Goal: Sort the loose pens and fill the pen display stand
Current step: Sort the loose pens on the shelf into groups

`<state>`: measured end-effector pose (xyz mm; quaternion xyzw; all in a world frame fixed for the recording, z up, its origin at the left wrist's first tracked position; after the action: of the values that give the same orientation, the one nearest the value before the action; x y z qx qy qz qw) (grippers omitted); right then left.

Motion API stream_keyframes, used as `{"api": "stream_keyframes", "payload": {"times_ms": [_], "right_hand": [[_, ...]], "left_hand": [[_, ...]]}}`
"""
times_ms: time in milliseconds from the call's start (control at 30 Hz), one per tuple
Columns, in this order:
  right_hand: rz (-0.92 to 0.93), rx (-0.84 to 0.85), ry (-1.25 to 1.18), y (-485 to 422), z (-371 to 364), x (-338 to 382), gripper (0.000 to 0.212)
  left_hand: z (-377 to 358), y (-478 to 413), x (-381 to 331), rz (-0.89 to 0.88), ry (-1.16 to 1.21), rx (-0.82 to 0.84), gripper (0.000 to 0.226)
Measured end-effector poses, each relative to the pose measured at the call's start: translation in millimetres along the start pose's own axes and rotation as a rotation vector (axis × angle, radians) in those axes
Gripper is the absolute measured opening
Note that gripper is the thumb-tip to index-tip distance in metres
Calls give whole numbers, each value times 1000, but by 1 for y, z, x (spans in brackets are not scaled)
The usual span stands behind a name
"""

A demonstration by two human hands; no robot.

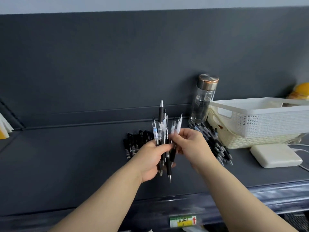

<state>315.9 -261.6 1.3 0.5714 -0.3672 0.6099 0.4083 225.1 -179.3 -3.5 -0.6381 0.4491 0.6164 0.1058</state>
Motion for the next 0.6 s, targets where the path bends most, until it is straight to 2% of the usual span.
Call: {"api": "stream_keyframes", "payload": {"times_ms": [133,200,300,367,433,533,600], "right_hand": [[88,-140,103,-20,29,5,18],[186,-178,293,-32,45,11,21],[349,-103,722,-45,54,15,28],[400,-61,925,-51,51,10,31],[423,-39,1075,-59,44,1,29],[455,-32,1229,-64,36,-9,4],[456,-20,1257,-65,35,-15,15]], "left_hand": [[-3,-9,-3,9,106,-125,26],[1,-14,-3,36,131,-163,24],[3,-17,-3,67,101,-199,21],[2,-19,-2,67,75,-216,20],[0,-20,-2,67,65,-220,19],[1,-20,-3,63,46,-202,15],[2,-21,-3,62,51,-196,16]]}}
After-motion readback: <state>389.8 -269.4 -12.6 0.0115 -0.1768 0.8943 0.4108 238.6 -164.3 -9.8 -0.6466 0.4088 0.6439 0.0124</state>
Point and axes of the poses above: each hand's wrist, its own y-axis away from the middle knuckle, its own z-axis out of the back of the hand, x = y × z, the point moved 2 cm from there along -y, towards the middle knuckle, and after that the axes turned 15 degrees about -x, right-handed, at the moved point
